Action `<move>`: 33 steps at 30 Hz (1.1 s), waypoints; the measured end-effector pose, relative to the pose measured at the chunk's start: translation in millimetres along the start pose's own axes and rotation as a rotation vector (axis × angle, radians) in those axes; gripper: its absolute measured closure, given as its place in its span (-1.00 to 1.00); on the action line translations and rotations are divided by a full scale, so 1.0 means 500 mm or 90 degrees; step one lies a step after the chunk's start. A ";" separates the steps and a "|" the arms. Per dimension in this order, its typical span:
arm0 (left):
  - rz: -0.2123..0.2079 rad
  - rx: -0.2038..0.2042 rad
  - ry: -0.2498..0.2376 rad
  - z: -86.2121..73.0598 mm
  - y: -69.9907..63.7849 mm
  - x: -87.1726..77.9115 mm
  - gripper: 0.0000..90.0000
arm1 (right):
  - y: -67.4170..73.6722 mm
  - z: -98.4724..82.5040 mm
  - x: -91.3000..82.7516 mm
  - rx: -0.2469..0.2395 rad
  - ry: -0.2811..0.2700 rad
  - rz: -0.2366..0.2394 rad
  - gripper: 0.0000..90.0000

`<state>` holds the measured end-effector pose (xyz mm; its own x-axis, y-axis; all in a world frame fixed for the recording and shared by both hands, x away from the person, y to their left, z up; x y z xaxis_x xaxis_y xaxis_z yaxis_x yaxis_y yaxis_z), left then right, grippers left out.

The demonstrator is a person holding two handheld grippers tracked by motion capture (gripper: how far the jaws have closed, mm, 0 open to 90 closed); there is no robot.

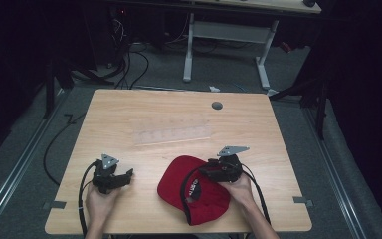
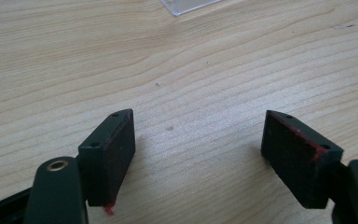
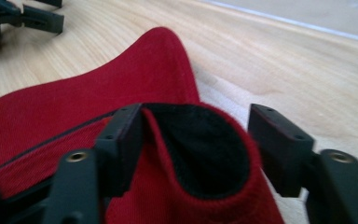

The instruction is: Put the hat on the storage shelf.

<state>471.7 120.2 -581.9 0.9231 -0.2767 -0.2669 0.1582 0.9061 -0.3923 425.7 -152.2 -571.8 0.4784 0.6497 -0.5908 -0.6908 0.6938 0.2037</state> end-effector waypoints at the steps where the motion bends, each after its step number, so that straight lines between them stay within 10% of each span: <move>1: 0.000 0.000 0.000 0.000 0.000 0.000 -0.41 | -0.002 -0.003 0.002 -0.002 0.004 0.001 0.01; 11: 0.000 -0.002 0.000 0.000 0.000 0.001 -0.41 | 0.000 -0.017 -0.008 0.001 -0.012 0.053 0.74; 25: 0.000 -0.002 0.000 0.001 0.000 0.001 -0.40 | 0.019 0.001 -0.051 0.016 -0.029 0.073 0.83; 33: 0.001 -0.001 -0.001 0.001 0.000 0.002 -0.40 | 0.000 0.018 -0.074 0.082 -0.061 0.049 0.83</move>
<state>472.6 120.1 -581.7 0.9242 -0.2745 -0.2656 0.1559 0.9059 -0.3936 412.9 -173.6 -543.2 0.4803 0.7248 -0.4939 -0.6555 0.6708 0.3470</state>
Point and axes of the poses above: each handheld gripper's, and its own axes: x roughly forward along the jaws, z roughly out of its top, y roughly to its left, the point moved 10 cm from there along x, roughly forward along the jaws, and after that the axes turned 5 degrees about -y, right-handed, at the moved point
